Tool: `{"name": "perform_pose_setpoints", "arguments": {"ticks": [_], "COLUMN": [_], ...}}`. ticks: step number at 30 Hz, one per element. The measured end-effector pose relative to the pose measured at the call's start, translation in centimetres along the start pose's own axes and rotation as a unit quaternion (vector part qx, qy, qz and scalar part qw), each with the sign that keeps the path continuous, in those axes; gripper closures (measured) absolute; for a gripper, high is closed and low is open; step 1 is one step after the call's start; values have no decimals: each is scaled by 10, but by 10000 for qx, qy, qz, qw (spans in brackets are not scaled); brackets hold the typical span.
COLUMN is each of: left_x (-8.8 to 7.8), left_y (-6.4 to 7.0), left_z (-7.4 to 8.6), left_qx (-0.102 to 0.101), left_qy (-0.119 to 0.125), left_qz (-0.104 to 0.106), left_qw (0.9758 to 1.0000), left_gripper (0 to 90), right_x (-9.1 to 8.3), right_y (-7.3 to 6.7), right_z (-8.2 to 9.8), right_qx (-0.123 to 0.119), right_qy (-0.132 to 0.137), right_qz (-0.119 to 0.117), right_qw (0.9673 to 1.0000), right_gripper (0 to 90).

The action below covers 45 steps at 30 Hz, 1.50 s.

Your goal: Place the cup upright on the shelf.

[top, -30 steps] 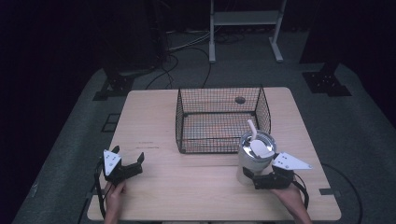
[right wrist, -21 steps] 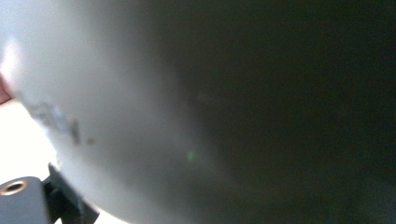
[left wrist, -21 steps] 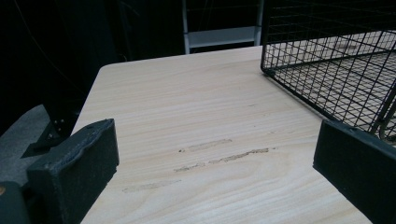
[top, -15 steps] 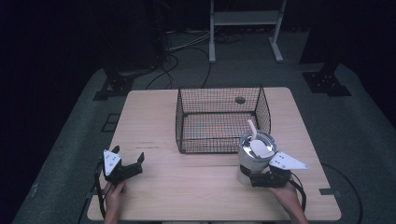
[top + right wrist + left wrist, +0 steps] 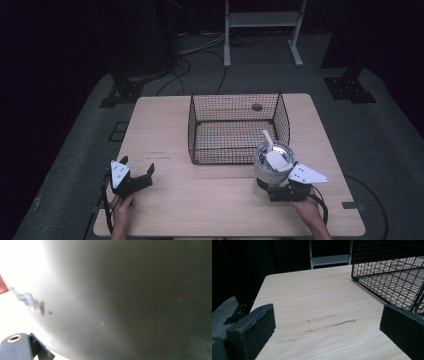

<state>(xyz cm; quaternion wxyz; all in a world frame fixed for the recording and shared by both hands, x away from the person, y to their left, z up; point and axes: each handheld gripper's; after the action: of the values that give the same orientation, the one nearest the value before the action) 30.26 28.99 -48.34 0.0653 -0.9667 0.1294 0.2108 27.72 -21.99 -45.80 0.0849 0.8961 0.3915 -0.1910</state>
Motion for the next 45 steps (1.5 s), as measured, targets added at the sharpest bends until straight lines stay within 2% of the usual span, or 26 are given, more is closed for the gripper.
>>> {"name": "perform_pose_setpoints", "arguments": {"ticks": [7,12,19,20,23,32,36,45], "left_x": [0,0,0,0,0,-1,-1,-1], "left_y": [0,0,0,0,0,0,0,0], "left_z": [0,0,0,0,0,0,0,0], "left_qx": [12,0,3,4,3,2,4,9], "left_qy": [-11,-3,-2,-3,5,2,4,5], "left_qz": [-5,-2,-2,-2,-4,-3,-2,1], "left_qw": [10000,10000,10000,10000,10000,10000,10000,10000], "left_gripper": [0,0,0,0,0,0,0,0], "right_x": [-2,-3,-3,-3,-2,1,1,0], "right_y": [-8,-18,-25,-28,-30,-30,-29,-23], "right_z": [-3,-10,-21,-25,-32,-50,-63,-87], "right_qx": [-235,-458,-691,-804,-927,-1089,-1174,-1181], "right_qy": [-93,41,47,22,13,38,75,139], "right_qz": [-268,-430,-522,-543,-592,-697,-791,-977], "right_qw": [9993,9980,9962,9953,9939,9916,9899,9881], "right_gripper": [86,86,86,85,86,86,85,86]}}
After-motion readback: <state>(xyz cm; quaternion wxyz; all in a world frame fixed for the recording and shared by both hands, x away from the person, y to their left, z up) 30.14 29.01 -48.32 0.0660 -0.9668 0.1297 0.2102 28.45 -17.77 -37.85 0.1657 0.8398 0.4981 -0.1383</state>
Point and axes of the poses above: each handheld gripper's, and its own axes: x roughly forward along the jaws, z roughly out of its underside, y roughly to its right, and after that the axes turned 11 degrees about -y, right-handed
